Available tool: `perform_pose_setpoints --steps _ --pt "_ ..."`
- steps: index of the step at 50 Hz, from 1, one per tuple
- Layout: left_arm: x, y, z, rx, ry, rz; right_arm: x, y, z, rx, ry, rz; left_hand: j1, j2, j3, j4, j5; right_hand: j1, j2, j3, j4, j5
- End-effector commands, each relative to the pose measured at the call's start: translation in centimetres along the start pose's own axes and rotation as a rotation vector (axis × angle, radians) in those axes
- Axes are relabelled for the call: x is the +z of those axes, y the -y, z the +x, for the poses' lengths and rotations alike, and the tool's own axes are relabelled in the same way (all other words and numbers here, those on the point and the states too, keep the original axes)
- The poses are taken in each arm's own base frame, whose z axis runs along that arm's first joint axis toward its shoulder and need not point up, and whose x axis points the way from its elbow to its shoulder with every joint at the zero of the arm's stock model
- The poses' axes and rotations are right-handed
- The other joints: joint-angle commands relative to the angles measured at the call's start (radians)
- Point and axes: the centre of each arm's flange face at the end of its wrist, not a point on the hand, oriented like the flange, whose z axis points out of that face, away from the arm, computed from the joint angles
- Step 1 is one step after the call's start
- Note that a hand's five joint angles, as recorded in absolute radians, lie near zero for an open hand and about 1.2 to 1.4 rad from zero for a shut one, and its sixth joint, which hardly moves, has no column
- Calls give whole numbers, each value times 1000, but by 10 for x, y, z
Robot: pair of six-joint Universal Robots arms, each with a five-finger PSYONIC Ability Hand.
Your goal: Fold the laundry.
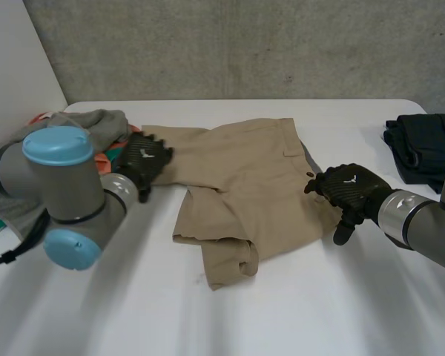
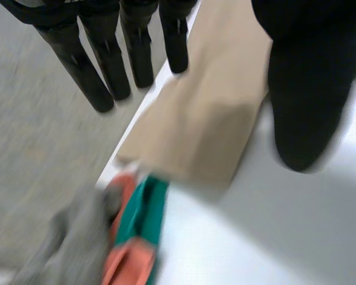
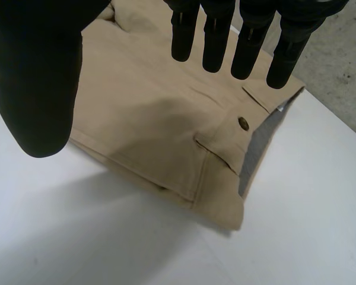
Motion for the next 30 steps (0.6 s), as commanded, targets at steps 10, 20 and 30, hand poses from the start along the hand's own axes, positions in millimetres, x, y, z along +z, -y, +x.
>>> perform_pose_setpoints --steps 10,20,30 --pt "-109 93 126 -105 -474 199 5 -4 20 31 -60 -22 239 172 159 164 175 65 84 60 65 46" --pt "-131 106 156 34 -510 288 15 -13 21 9 -55 -62 313 246 232 238 248 74 92 68 74 55" --pt "-92 85 166 39 -369 151 16 -16 19 10 -51 -70 319 252 238 244 254 74 92 68 74 55"
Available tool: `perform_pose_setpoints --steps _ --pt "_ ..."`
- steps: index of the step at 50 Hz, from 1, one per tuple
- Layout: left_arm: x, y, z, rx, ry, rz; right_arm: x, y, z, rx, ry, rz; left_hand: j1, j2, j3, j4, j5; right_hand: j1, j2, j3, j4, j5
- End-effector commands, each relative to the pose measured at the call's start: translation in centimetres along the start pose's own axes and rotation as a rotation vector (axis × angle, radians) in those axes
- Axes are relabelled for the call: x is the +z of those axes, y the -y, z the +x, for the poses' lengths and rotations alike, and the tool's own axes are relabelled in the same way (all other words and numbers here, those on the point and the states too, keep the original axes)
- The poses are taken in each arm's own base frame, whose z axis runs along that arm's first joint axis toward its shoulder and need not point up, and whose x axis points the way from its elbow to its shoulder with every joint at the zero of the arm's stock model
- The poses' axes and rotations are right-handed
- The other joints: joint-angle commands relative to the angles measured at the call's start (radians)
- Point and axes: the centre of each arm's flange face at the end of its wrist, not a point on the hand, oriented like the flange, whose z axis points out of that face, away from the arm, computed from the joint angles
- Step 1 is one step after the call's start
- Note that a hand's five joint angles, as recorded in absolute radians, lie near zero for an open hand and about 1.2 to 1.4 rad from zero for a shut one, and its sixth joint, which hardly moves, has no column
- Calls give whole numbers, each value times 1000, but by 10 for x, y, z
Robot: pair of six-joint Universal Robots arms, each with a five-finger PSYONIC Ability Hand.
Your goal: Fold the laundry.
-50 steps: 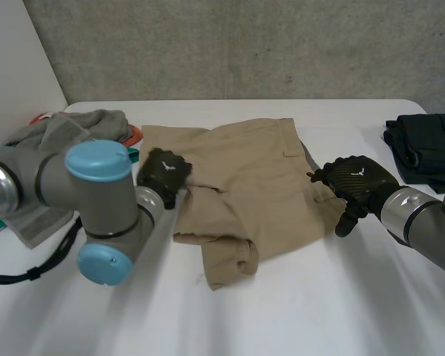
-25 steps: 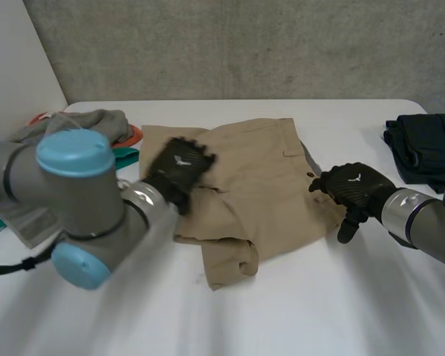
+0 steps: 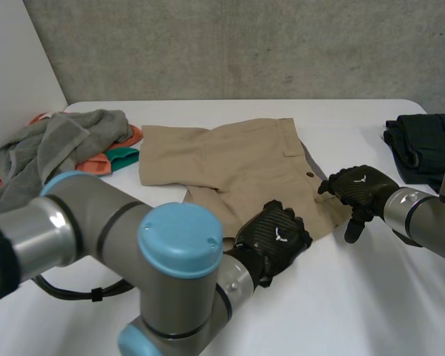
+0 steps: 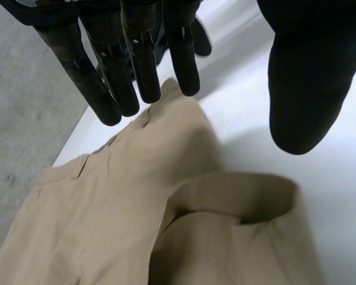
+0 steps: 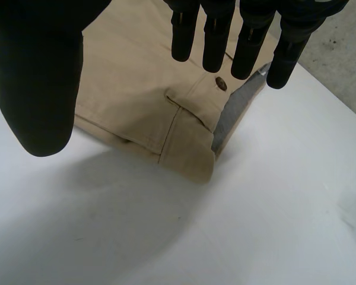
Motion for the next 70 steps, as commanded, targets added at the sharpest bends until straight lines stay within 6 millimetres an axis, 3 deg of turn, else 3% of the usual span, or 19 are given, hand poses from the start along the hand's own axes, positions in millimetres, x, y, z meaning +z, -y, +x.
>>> perform_pose_setpoints --steps 1,4,9,15,27,34,39,42,48,51,55,66,70 --pt "25 -31 -15 -14 164 -159 0 0 -1 0 5 0 96 102 104 93 96 74 92 68 74 55" --pt "28 -38 -28 -11 244 -210 1 0 -3 -2 9 4 125 132 133 122 125 74 92 68 74 55" --pt "21 -56 -71 -1 454 -322 4 1 -8 -11 29 19 186 193 194 184 187 74 92 68 74 55" --pt "8 -71 -98 -1 534 -355 15 0 -13 -36 50 67 201 208 209 199 202 118 136 112 118 99" --pt "-22 -57 -106 -40 533 -260 42 -17 -5 -109 24 100 -121 -115 -113 -124 -121 528 547 523 529 510" --pt "-48 -30 -98 -87 483 -131 42 -18 -3 -105 22 105 -213 -206 -205 -215 -213 1049 1067 1043 1049 1030" --pt "-59 -5 -65 -81 289 3 31 -7 0 -78 15 132 -128 -121 -120 -131 -128 1049 1067 1044 1049 1030" --pt "-58 -4 -53 -70 217 12 29 -6 -1 -59 19 135 -95 -88 -87 -98 -95 1049 1067 1044 1049 1030" --pt "-41 -44 -50 3 178 -175 25 -2 -4 -31 24 137 34 40 42 31 34 1049 1067 1044 1049 1030" --pt "-35 -61 -51 49 176 -249 23 -2 -3 -27 27 129 72 79 80 70 72 680 699 675 681 661" --pt "-27 -73 -54 102 185 -279 22 -3 -3 -22 37 113 5 12 13 2 5 383 401 377 383 364" --pt "-10 -89 -51 172 175 -297 31 -15 0 -50 49 84 -145 -138 -137 -148 -145 185 204 180 186 166" --pt "-4 -92 -51 211 176 -298 34 -19 0 -61 71 82 226 233 234 224 227 185 204 180 186 166"
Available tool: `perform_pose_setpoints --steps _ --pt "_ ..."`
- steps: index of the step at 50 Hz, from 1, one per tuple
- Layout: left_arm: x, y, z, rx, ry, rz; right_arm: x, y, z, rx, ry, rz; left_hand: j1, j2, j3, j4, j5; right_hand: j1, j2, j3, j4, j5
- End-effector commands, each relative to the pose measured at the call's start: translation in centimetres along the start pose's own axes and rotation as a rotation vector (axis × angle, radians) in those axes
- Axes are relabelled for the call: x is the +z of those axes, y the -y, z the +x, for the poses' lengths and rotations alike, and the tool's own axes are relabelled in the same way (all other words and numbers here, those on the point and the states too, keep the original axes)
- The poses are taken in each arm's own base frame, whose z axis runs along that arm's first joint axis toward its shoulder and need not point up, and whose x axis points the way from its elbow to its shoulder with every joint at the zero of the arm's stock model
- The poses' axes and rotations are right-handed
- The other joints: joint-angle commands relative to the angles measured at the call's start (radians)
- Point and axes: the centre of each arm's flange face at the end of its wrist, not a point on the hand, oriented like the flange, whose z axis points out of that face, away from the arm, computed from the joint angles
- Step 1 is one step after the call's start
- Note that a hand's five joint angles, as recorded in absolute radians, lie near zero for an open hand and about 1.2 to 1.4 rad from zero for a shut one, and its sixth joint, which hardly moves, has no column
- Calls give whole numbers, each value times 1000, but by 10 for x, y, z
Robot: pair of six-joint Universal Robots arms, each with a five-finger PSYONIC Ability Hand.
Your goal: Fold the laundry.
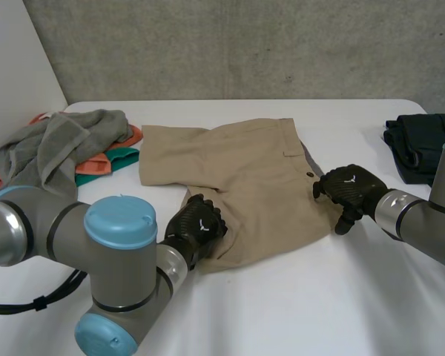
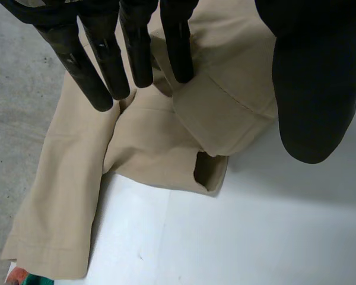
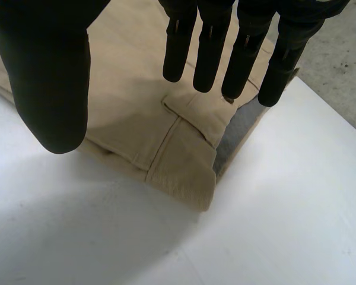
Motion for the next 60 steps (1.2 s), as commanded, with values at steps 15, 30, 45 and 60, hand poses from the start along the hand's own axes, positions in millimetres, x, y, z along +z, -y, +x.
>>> perform_pose_setpoints --steps 15,30,45,60 --pt "7 13 -41 -142 175 34 29 -12 2 -74 28 64 975 991 990 999 1005 323 334 331 337 362" --pt "-75 22 -69 -300 84 -127 -33 25 13 -66 54 12 975 991 990 999 1005 873 884 881 887 912" --pt "-102 10 -38 -413 -223 -378 -93 31 -16 -194 390 -377 975 991 990 999 1005 873 884 881 887 912" --pt "67 5 -153 -304 282 -88 29 64 26 -120 -159 63 975 991 990 999 1005 873 884 881 887 912"
